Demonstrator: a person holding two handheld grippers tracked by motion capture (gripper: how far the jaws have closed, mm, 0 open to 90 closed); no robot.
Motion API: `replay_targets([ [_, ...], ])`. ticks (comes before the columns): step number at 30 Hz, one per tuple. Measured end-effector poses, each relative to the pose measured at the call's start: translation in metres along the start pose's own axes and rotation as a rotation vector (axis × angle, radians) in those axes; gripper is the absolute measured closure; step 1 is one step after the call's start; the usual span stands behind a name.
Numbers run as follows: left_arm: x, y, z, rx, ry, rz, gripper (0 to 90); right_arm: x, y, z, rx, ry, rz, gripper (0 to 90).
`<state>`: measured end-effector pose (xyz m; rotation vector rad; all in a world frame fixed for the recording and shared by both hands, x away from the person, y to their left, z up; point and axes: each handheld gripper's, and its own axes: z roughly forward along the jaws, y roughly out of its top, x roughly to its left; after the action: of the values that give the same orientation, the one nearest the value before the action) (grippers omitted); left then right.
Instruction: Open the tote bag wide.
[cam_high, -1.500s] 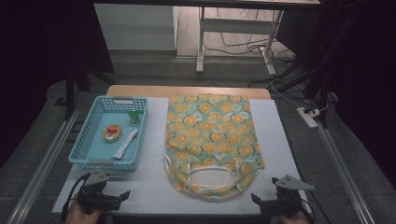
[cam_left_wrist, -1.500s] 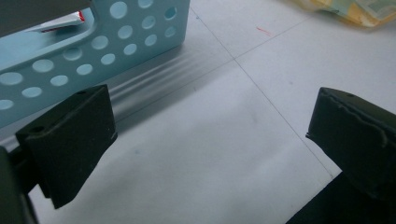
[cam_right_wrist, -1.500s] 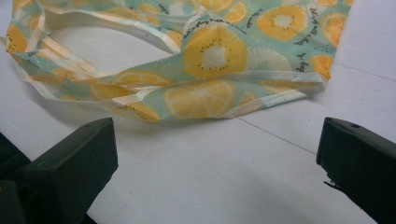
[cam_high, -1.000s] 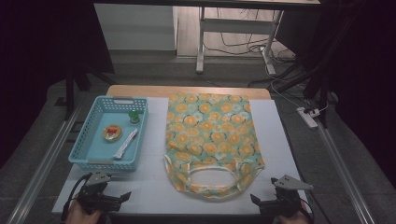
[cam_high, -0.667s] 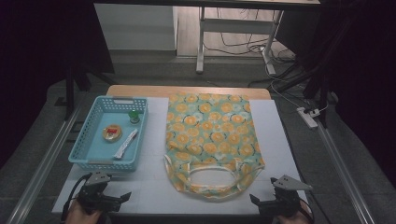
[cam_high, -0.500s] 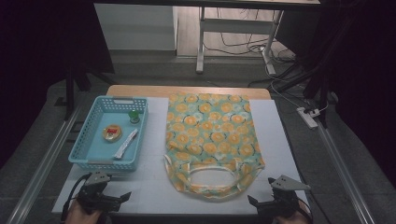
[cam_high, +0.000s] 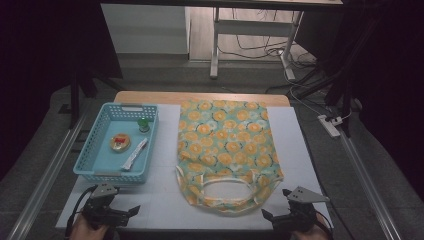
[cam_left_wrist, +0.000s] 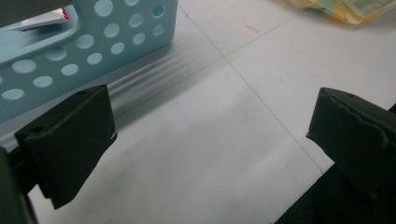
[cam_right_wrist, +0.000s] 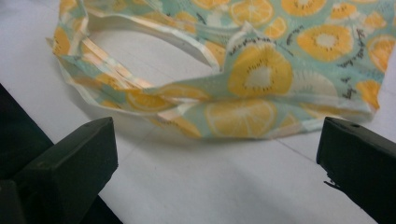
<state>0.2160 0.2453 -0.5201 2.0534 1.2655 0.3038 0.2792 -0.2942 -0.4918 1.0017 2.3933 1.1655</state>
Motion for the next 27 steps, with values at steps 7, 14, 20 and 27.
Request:
replay_targets([
  [7, 0.001, 0.0, 0.0, 0.0, -0.004, -0.004, 0.3, 0.005, 0.008, 0.003, -0.012, 0.012, -0.009, 0.0],
  [14, 0.001, 0.0, 0.0, 0.0, -0.001, -0.012, 0.0, 0.01, 0.015, 0.009, -0.001, 0.034, -0.031, 0.0],
  [20, 0.001, 0.0, 0.0, 0.002, 0.002, -0.013, 0.0, 0.01, 0.02, 0.016, 0.018, 0.053, -0.019, 0.0],
  [27, 0.002, 0.001, -0.001, -0.016, 0.025, -0.013, 0.0, 0.013, 0.027, 0.023, 0.02, 0.09, -0.034, 0.0],
])
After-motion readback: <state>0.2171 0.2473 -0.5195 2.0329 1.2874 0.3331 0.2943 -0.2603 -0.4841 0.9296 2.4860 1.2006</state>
